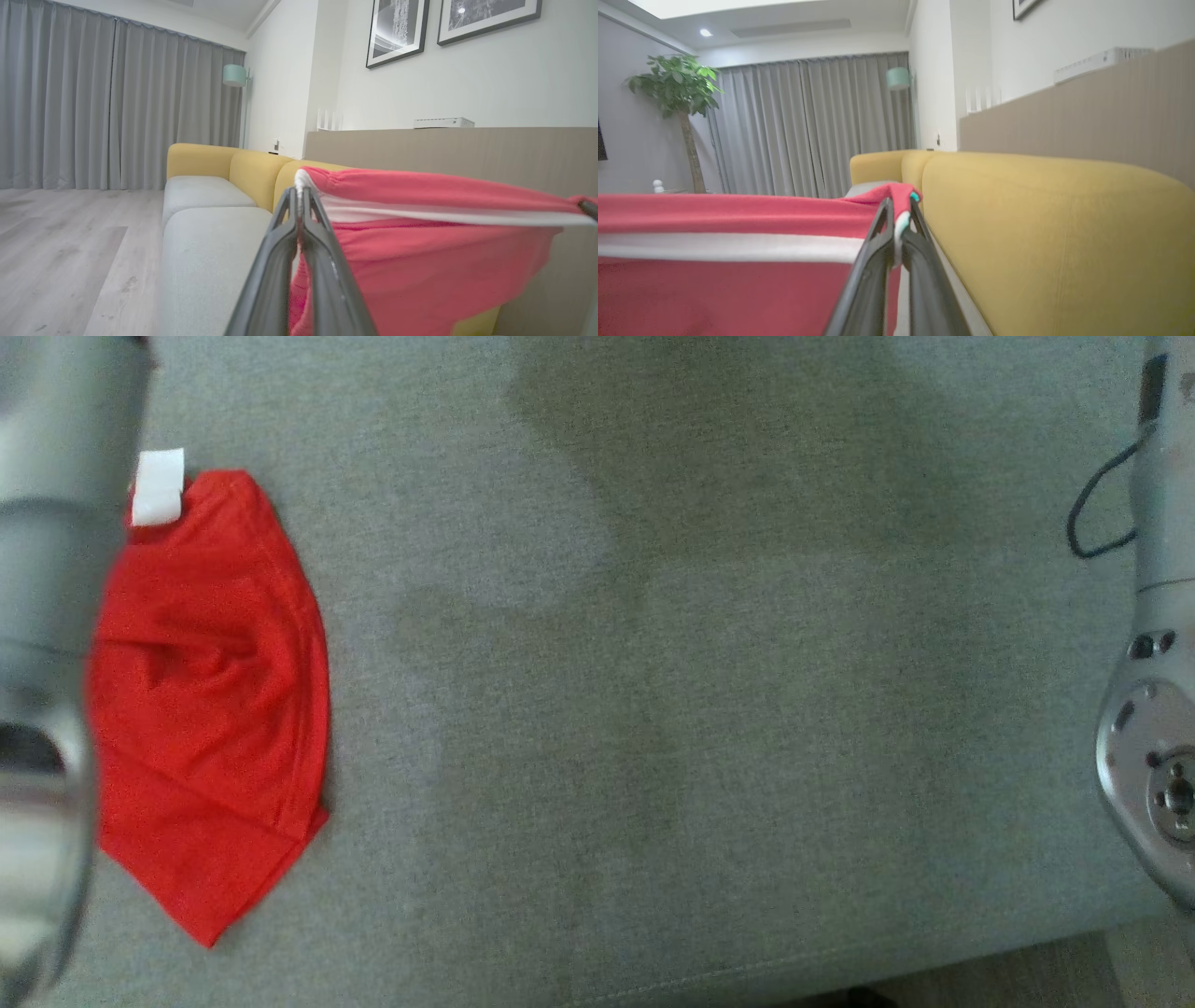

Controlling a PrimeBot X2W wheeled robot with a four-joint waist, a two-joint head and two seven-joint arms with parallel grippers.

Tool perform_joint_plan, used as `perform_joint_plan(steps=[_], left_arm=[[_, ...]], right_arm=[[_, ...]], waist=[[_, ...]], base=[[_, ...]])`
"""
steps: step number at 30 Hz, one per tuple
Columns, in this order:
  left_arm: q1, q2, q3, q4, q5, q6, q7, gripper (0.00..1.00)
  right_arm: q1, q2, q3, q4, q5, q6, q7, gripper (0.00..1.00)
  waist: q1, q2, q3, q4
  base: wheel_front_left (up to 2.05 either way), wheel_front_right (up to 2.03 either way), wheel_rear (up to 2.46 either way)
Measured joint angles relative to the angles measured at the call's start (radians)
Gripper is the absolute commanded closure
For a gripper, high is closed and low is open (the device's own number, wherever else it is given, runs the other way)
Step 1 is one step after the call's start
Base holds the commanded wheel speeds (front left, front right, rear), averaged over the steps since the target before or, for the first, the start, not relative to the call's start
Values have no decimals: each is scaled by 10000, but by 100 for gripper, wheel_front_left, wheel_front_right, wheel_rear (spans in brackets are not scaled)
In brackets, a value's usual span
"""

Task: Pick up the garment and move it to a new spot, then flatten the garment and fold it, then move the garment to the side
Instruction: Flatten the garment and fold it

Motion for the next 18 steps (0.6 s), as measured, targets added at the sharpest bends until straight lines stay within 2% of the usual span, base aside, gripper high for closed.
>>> perform_joint_plan(steps=[4,7,12,18], left_arm=[[247,-481,-182,848,-36,-351,-564,100],[1166,-757,-410,1254,-157,-512,-798,100],[3468,-1285,-1375,1404,-228,-696,-936,100],[5255,-1306,-2159,924,-245,-700,-1028,100]], right_arm=[[362,-2,-90,1452,-414,0,-453,100],[1056,-42,-176,2410,-510,0,-589,100],[2342,-815,15,3701,-596,0,-316,100],[3073,-1344,694,4418,-123,2,291,100]], waist=[[-8,1,-107,95],[-5,0,-304,132],[-5,0,-635,261],[-7,1,-1239,347]], base=[[0,0,0],[0,0,0],[0,0,0],[0,0,0]])
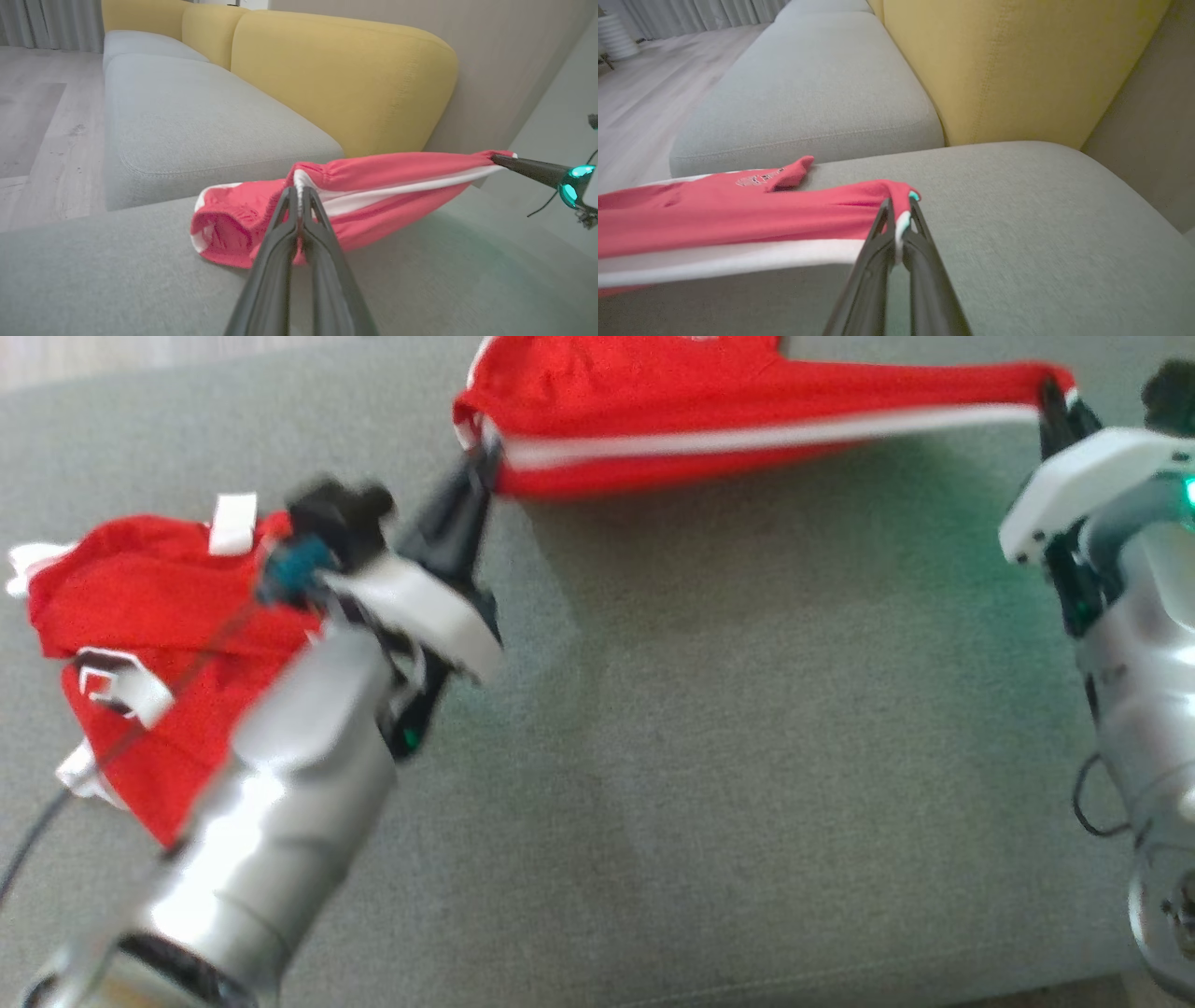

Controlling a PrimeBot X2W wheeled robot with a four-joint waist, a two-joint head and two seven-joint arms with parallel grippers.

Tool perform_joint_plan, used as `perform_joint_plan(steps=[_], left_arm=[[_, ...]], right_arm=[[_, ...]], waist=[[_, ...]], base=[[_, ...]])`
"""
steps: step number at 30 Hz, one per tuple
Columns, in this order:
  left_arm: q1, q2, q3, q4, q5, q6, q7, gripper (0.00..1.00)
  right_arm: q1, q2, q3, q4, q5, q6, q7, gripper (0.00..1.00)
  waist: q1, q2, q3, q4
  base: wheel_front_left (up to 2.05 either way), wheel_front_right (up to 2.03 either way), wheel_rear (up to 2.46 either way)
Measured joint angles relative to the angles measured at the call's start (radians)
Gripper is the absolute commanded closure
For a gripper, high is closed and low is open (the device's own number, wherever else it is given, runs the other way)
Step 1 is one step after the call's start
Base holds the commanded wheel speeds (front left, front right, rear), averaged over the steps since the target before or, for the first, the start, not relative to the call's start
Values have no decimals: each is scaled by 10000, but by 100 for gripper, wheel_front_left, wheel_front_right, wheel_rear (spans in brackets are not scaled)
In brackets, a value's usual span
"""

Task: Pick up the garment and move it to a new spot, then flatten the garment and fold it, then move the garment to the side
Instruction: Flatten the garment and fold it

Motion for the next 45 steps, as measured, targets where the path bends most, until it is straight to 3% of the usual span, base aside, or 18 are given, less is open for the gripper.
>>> perform_joint_plan(steps=[10,22,29,34,45], left_arm=[[2596,81,-1133,-1388,105,203,17,100],[4749,441,-1743,-4002,10,1246,665,100],[4706,656,-1662,-4713,31,1747,727,100],[4056,685,-1394,-4729,130,1898,723,100],[2301,679,-895,-3988,136,1927,817,100]], right_arm=[[1740,-696,1499,-182,1942,0,1526,100],[4691,-2165,2380,-3793,4550,0,3359,100],[5146,-2171,1557,-5753,4276,0,3498,100],[5130,-1678,759,-6564,3528,0,3482,100],[3219,-539,109,-6520,1760,0,3200,100]], waist=[[-1,0,-1297,-162],[-1,0,-2263,-486],[1,0,-1935,-378],[2,0,-1496,-212],[3,0,-198,269]], base=[[0,0,0],[0,0,0],[0,0,0],[0,0,0],[0,0,0]])
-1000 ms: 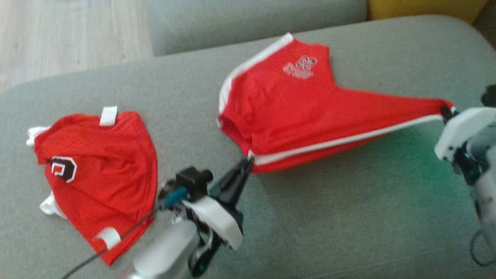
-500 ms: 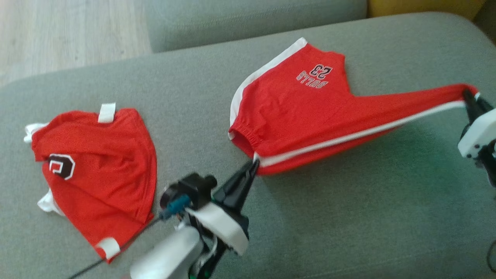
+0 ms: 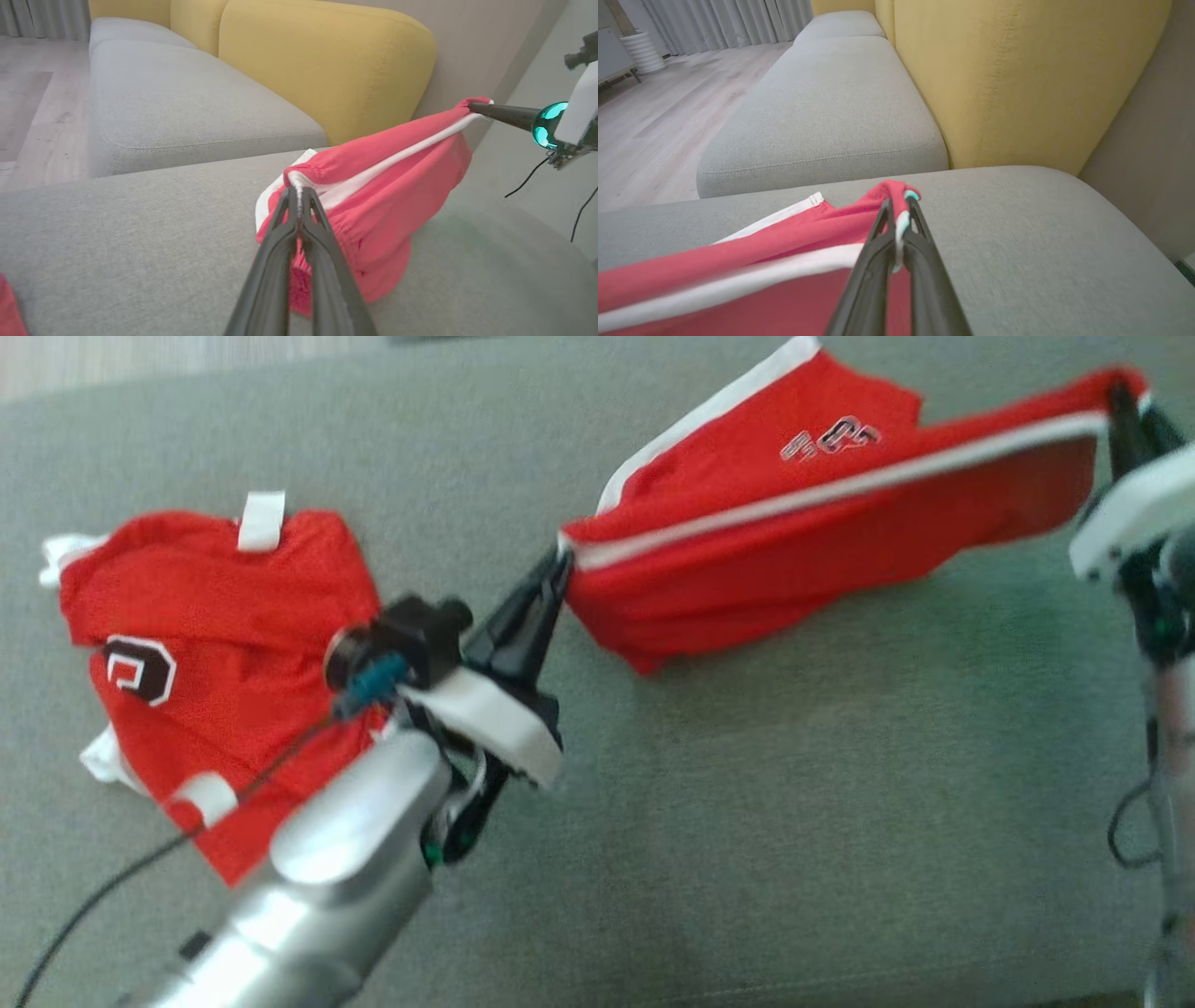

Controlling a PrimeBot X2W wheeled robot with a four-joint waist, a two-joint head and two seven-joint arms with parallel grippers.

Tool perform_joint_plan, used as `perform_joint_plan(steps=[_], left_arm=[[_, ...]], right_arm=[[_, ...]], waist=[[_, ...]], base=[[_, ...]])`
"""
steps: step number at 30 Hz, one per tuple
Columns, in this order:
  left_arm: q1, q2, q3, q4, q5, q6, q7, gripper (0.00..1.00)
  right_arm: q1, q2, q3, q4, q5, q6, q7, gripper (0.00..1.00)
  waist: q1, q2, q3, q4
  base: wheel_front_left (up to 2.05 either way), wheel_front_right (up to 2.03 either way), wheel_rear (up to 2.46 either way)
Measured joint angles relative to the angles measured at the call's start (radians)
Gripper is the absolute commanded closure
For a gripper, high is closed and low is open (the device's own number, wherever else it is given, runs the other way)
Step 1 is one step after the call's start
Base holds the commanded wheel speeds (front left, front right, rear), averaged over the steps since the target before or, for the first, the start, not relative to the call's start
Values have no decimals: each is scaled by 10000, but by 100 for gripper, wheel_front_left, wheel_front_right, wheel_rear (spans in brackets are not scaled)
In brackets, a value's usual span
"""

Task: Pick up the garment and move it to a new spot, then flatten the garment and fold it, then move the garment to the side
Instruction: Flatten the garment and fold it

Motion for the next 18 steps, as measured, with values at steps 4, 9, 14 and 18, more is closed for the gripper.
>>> perform_joint_plan(steps=[4,9,14,18], left_arm=[[-601,-69,63,322,88,-194,88,100],[-1057,-391,23,731,165,-351,113,100],[-1352,-742,-180,1185,205,-552,67,100],[-1678,-970,-198,1450,247,-698,-33,100]], right_arm=[[-1044,146,44,736,-625,0,-290,100],[-2204,196,155,1873,-1436,0,-621,100],[-3142,167,96,3049,-2243,0,-1058,100],[-3717,84,-40,3804,-2782,0,-1415,100]], waist=[[0,0,516,222],[0,0,1064,662],[-1,0,1540,1134],[-1,0,1893,1444]], base=[[0,0,0],[0,0,0],[0,0,0],[0,0,0]])
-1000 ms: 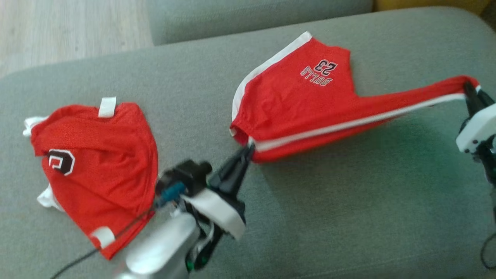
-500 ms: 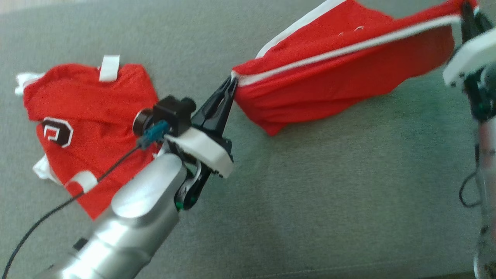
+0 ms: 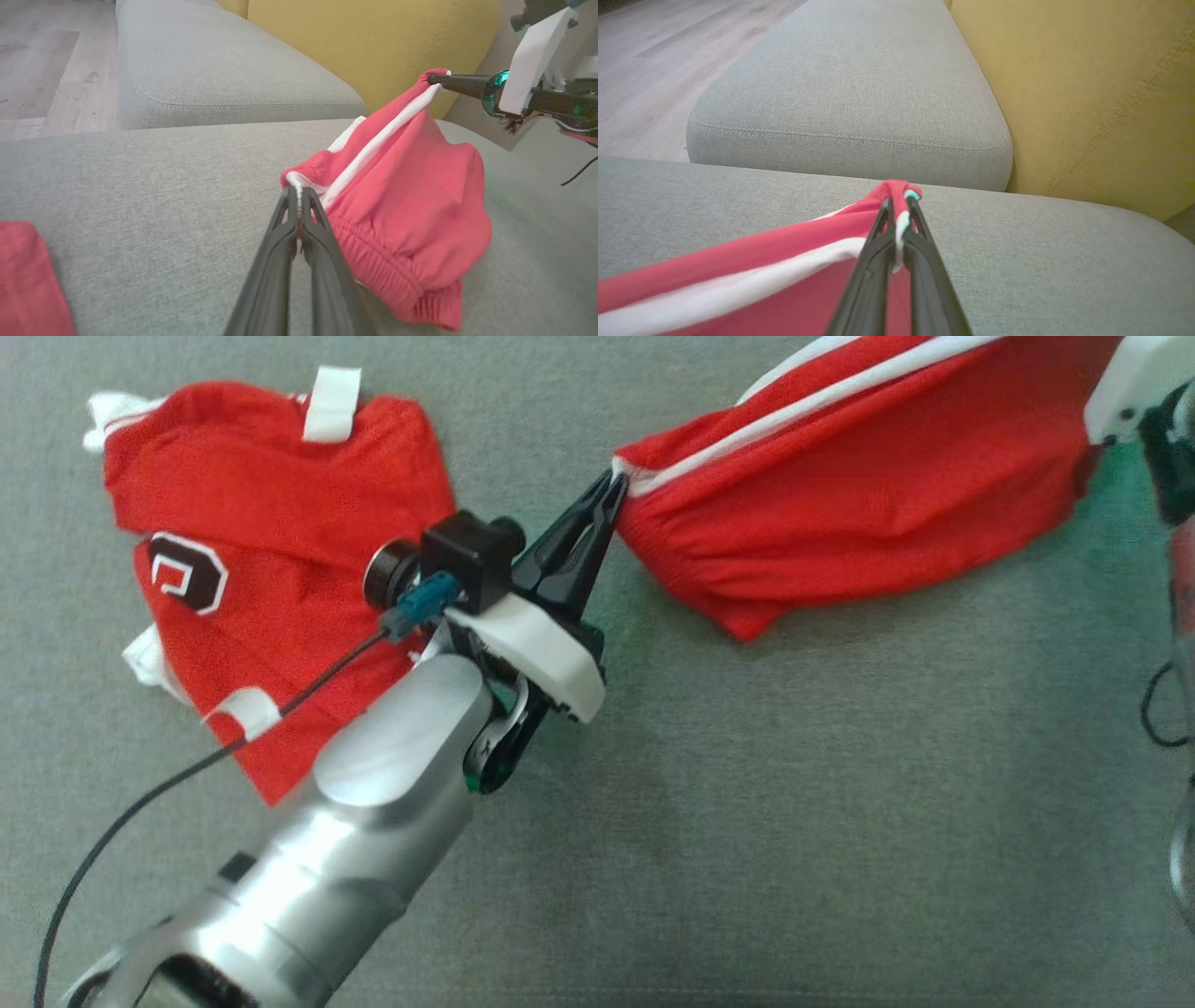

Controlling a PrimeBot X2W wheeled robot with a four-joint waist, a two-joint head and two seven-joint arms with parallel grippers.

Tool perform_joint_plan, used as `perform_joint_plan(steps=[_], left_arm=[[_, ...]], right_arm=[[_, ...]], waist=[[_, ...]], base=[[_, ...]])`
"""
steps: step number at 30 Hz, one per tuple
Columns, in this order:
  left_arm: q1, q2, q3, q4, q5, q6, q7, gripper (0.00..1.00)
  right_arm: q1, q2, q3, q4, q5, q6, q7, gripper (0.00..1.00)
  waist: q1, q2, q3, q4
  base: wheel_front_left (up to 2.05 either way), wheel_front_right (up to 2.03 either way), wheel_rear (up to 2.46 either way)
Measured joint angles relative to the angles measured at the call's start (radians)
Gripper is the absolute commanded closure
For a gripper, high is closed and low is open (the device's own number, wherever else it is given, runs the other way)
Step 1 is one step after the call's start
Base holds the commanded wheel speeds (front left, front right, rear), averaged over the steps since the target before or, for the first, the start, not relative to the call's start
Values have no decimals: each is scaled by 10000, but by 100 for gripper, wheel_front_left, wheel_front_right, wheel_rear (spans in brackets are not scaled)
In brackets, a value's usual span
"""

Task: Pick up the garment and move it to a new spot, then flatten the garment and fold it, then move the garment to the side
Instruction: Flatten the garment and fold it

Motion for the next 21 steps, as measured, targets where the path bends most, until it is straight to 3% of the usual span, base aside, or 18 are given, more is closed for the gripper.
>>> perform_joint_plan(steps=[4,5,6,15,21], left_arm=[[-376,-153,-8,209,2,-79,-88,100],[-445,-211,-10,267,2,-77,-90,97],[-505,-280,-21,355,4,-77,-123,0],[-652,-362,15,918,267,403,-535,0],[-622,-238,349,941,525,836,-819,0]], right_arm=[[-480,-221,-355,631,-556,0,-125,100],[-560,-272,-487,729,-786,0,-198,51],[-616,-297,-616,805,-1001,0,-270,0],[-989,-142,-2224,1246,-2117,0,-1262,0],[-838,236,-2934,1455,-2117,0,-2558,0]], waist=[[0,0,333,259],[1,0,400,317],[1,0,459,370],[-2,0,357,407],[-2,0,-321,272]], base=[[0,0,0],[0,0,0],[0,0,0],[0,0,0],[0,0,0]])
